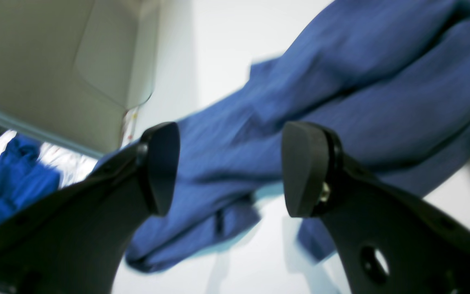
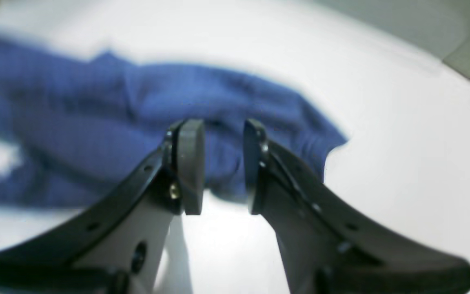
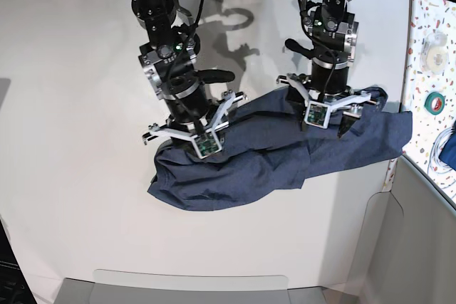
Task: Layout the t-shirt on the table in an organized manner, then fold the t-shirt properly
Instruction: 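Lay the t-shirt down on the table and open both grippers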
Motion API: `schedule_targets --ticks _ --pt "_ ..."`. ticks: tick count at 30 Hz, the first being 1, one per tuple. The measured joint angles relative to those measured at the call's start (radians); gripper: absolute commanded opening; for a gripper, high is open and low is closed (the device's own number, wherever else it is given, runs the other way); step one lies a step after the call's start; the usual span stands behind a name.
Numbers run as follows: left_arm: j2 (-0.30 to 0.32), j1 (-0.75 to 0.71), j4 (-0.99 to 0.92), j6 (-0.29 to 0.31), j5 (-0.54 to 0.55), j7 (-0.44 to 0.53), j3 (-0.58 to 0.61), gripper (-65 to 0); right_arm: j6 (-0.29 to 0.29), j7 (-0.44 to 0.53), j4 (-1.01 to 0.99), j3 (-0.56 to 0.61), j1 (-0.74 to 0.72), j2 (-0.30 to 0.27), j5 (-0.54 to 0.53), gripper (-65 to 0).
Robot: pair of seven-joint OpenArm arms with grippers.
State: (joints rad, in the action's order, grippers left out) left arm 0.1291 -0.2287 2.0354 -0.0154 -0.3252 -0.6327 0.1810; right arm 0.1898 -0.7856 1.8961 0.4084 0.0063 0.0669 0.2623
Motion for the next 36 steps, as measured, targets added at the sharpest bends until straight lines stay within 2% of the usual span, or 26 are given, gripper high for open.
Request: schedule_targets --ticks 2,6,11,16,18,29,36 --pt "0.027 -0.016 0.0 -0.002 0.01 0.0 -0.023 -26.4 0.005 -0.053 0.0 0.06 0.008 -0.032 0.02 -48.4" --pt "0.082 -0.074 0.0 -0.005 0.031 0.001 -0.048 -26.4 0.008 -0.069 0.021 0.128 0.052 -0.098 0.025 -48.5" --pt "0.111 -0.125 0.0 -0.009 0.079 -0.005 -0.047 -26.4 0.001 -0.08 0.031 0.19 0.106 -0.103 0.038 -48.6" --pt "0.113 -0.145 0.0 -0.008 0.125 0.0 -0.047 -26.5 0.004 -0.217 -0.029 0.307 0.061 -0.103 0.031 -48.5" --pt "0.112 -0.148 0.0 -0.008 0.127 -0.002 -0.047 -26.5 -0.004 -0.215 -0.072 0.349 0.026 -0.101 0.031 -48.4" --pt "0.112 -0.145 0.0 -0.008 0.127 0.001 -0.047 -26.5 -0.006 -0.21 -0.356 0.377 -0.078 0.06 0.031 -48.2" --pt "0.112 -0.145 0.0 -0.008 0.127 0.001 -0.047 -26.5 -0.01 -0.204 -0.48 0.377 -0.151 0.075 0.035 -48.2"
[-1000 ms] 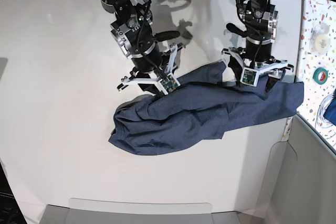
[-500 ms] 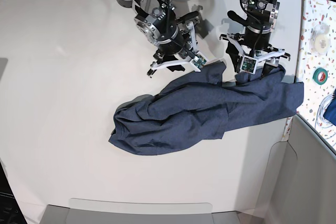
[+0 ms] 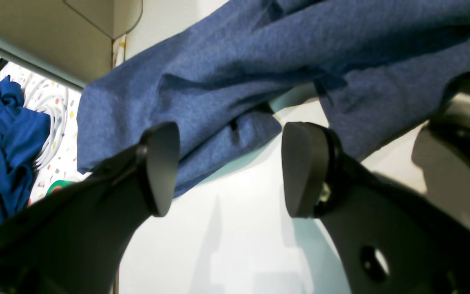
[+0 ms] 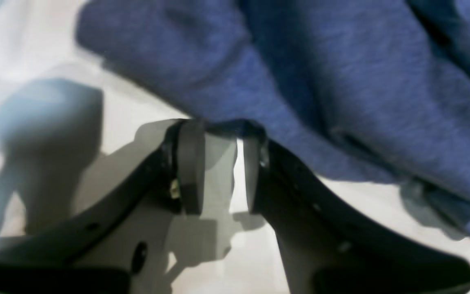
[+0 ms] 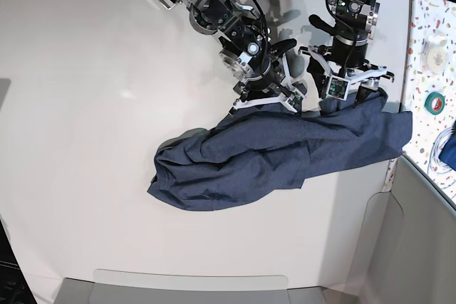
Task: Layout the t-shirt on the table in an organized manner, then fold the t-shirt properly
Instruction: 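Lay the t-shirt down on the table and open both grippers, then grasp the t-shirt edge with the right gripper beside the left gripper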
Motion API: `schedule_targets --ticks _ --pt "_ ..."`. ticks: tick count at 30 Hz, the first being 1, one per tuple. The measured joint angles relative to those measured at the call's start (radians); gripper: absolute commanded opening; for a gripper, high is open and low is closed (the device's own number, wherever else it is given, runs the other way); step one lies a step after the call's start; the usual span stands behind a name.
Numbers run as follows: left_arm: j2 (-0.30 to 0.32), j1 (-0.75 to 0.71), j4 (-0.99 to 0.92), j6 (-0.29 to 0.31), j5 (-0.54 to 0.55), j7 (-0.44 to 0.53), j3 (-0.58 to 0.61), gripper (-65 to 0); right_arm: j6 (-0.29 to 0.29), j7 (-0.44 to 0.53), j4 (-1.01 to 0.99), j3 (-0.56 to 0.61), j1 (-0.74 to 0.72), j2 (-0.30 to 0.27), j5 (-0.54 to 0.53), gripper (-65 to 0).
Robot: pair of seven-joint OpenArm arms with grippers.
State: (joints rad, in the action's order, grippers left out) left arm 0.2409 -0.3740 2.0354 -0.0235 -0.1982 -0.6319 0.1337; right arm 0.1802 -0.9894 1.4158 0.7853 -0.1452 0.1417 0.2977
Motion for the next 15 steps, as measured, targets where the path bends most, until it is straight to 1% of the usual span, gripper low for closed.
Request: schedule_targets --ticks 4,6,7,9,11,13,15 --pt "0.0 0.0 0.0 0.0 0.0 0.0 0.0 -26.5 -0.001 -0.003 0.0 0.006 -0.003 -0.002 0.004 -48.2" --pt "0.0 0.0 0.0 0.0 0.0 0.0 0.0 -26.5 -0.002 -0.006 0.0 0.04 -0.005 -0.005 0.054 -48.2" --pt "0.0 0.0 0.0 0.0 0.0 0.0 0.0 -26.5 -0.011 -0.007 -0.001 0.061 -0.005 -0.005 0.09 -48.2" --pt "0.0 0.0 0.0 0.0 0.0 0.0 0.0 -26.5 -0.053 -0.005 -0.007 0.1 -0.002 -0.002 0.14 -48.1" --pt "0.0 0.0 0.0 0.0 0.0 0.0 0.0 -26.5 -0.077 -0.006 -0.013 0.119 0.001 0.0 0.177 -48.1" --pt "0.0 0.0 0.0 0.0 0.0 0.0 0.0 -26.5 -0.078 -0.005 -0.028 0.124 -0.002 0.0 0.176 -47.6" --pt "0.0 0.0 0.0 0.0 0.0 0.0 0.0 -26.5 -0.082 -0.002 -0.035 0.123 -0.003 -0.005 0.179 -43.9"
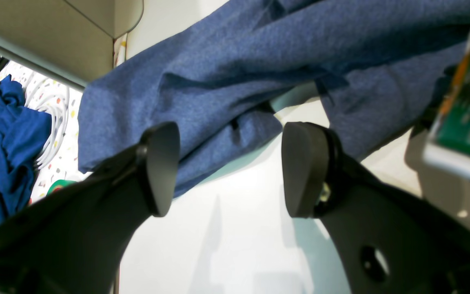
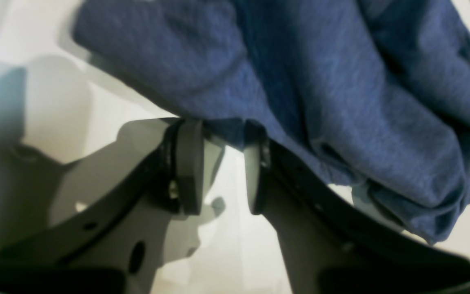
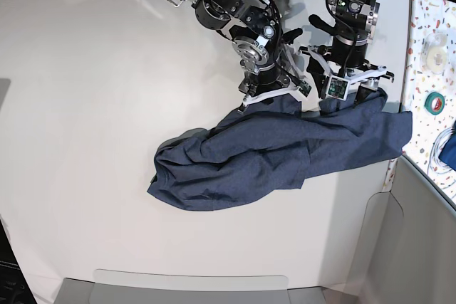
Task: Layout the t-shirt on the table in an organized manner, then fold the t-shirt properly
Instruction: 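Grasp the t-shirt edge with the right gripper beside the left gripper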
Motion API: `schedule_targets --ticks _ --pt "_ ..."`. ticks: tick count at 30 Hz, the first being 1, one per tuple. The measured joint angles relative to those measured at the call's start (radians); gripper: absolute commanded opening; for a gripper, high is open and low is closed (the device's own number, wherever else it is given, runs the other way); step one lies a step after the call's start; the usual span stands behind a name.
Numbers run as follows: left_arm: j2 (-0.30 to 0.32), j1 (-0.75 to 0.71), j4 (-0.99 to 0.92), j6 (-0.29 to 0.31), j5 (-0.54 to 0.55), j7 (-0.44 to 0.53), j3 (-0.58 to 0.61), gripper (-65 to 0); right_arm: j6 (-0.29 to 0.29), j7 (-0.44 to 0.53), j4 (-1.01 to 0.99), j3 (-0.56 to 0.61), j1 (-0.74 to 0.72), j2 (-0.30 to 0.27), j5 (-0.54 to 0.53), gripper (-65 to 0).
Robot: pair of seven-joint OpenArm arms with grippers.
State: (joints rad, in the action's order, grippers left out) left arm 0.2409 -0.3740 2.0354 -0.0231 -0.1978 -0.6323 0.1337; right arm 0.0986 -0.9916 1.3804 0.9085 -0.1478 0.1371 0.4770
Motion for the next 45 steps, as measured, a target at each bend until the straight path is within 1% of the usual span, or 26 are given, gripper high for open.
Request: schedule_targets --ticks 5,6,7,12,18,20,25,27,29,32,33,34,37,38,39,40,42,45 --pt "0.0 0.0 0.0 0.0 0.0 0.0 0.0 -26.5 -0.006 0.006 -0.005 0.004 -0.008 0.003 0.023 -26.7" --pt "0.0 0.0 0.0 0.0 0.0 0.0 0.0 -26.5 -0.006 0.01 -0.005 0.005 -0.01 0.003 0.023 -24.1" --pt "0.0 0.0 0.0 0.0 0.0 0.0 0.0 -26.5 -0.006 0.015 -0.01 0.005 -0.011 0.005 0.023 -23.1" --pt "0.0 0.0 0.0 0.0 -0.001 0.0 0.0 -26.5 -0.014 0.039 -0.058 0.011 -0.032 0.016 0.029 -23.1" --pt "0.0 0.0 0.0 0.0 -0.001 0.0 0.0 -26.5 -0.038 0.058 -0.142 0.073 -0.08 0.024 0.06 -23.5" --pt "0.0 0.0 0.0 0.0 -0.001 0.0 0.0 -26.5 -0.037 0.058 -0.159 0.082 -0.088 0.028 0.067 -28.6" --pt "0.0 0.0 0.0 -0.001 -0.008 -0.008 0.0 -26.5 -0.031 0.065 -0.168 0.088 -0.08 0.027 0.047 -53.6" --pt "0.0 0.0 0.0 0.0 -0.01 -0.014 0.0 -26.5 -0.03 0.058 -0.169 0.088 -0.076 0.026 0.044 -60.6" --pt "0.0 0.0 0.0 0.0 -0.01 -0.015 0.0 -26.5 -0.027 0.05 -0.17 0.088 -0.074 0.024 0.044 -64.9" --pt "0.0 -0.001 0.0 0.0 -0.011 -0.015 0.0 -26.5 -0.035 0.047 -0.157 0.085 -0.052 0.024 0.072 -65.0" --pt "0.0 -0.002 0.0 0.0 -0.011 -0.016 0.0 -26.5 -0.035 0.027 -0.136 0.085 -0.042 0.018 0.07 -65.0" --pt "0.0 -0.002 0.0 0.0 -0.011 -0.016 0.0 -26.5 -0.032 -0.005 -0.104 0.085 -0.028 0.014 0.068 -65.0" --pt "0.001 -0.014 0.003 0.01 -0.002 -0.005 0.0 -26.5 -0.023 -0.15 0.02 0.085 0.018 -0.003 0.032 -65.0" --pt "0.0 -0.024 0.005 0.021 0.009 0.013 0.001 -26.5 -0.018 -0.19 0.074 0.085 0.033 -0.028 0.015 -65.0" --pt "0.0 -0.025 0.002 0.011 0.0 -0.003 0.002 -26.5 0.006 -0.191 0.127 0.086 0.045 -0.056 0.017 -65.0" --pt "-0.001 -0.025 -0.001 -0.001 -0.001 -0.019 0.002 -26.5 0.002 -0.214 0.183 0.09 0.062 -0.08 0.006 -65.0" --pt "0.0 -0.022 0.0 -0.004 -0.011 0.001 0.0 -26.5 0.002 -0.288 0.277 0.092 0.073 -0.116 0.003 -65.0" --pt "0.0 -0.019 0.0 0.0 -0.008 0.001 0.001 -26.5 0.002 -0.344 0.389 0.091 0.077 -0.163 0.012 -65.0"
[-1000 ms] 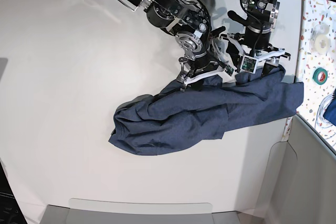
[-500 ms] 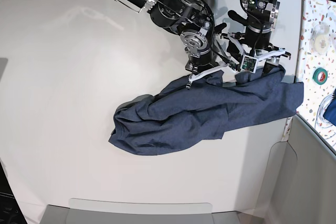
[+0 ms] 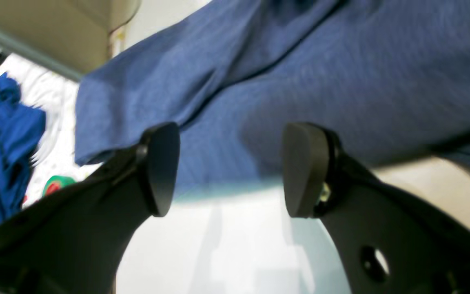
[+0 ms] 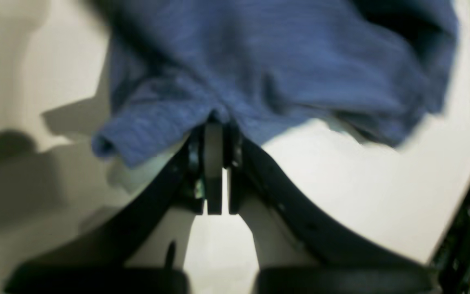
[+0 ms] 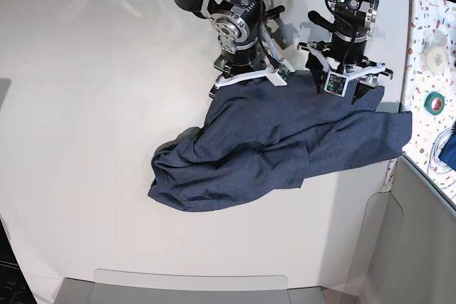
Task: Layout the t-shirt on the table in an organized manner, then fold the t-shirt properly
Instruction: 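Grasp the t-shirt edge with the right gripper beside the left gripper, then drag the held t-shirt edge away from the left gripper with the right gripper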
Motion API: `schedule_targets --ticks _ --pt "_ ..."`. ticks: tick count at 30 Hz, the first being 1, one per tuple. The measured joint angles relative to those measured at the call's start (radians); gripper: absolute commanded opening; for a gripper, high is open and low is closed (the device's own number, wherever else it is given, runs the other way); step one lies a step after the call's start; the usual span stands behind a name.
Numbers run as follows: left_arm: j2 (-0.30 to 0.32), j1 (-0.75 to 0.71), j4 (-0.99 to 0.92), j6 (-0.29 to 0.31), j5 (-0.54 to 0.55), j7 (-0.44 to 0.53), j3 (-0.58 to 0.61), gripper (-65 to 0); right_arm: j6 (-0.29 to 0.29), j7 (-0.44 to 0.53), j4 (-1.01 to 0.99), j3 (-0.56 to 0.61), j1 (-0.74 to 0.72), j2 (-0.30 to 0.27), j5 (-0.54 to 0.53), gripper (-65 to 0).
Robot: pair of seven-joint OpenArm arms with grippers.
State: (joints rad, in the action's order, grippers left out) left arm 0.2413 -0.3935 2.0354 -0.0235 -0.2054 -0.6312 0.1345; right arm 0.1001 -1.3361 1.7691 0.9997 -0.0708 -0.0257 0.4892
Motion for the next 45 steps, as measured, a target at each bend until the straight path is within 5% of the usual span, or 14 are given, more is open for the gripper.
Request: schedule_targets --ticks 6,17,24,34,40,45 --pt "0.0 -0.002 0.0 -0.002 -0.001 -0.002 0.0 -26.5 0.0 -0.011 0.063 -0.009 0.091 -0.109 -0.017 -65.0" --pt "-0.001 0.0 0.0 -0.002 0.0 0.001 -0.001 -26.5 -0.019 -0.011 0.259 -0.024 0.196 -0.208 0.009 -65.0" --pt "0.0 -0.002 0.0 -0.001 0.0 -0.001 -0.001 -26.5 -0.026 -0.006 0.278 -0.047 0.273 -0.212 0.269 -64.4" --pt "0.0 -0.002 0.0 0.0 0.0 0.0 -0.001 -26.5 -0.038 -0.006 0.277 -0.058 0.304 -0.207 0.301 -32.7" --pt "0.0 -0.002 0.0 0.0 0.0 0.0 -0.001 -26.5 -0.056 -0.01 0.288 -0.075 0.328 -0.204 0.344 -29.9" --pt "0.0 -0.002 0.0 0.0 0.0 0.0 -0.001 -26.5 -0.054 -0.001 0.305 -0.081 0.338 -0.198 0.484 -29.8"
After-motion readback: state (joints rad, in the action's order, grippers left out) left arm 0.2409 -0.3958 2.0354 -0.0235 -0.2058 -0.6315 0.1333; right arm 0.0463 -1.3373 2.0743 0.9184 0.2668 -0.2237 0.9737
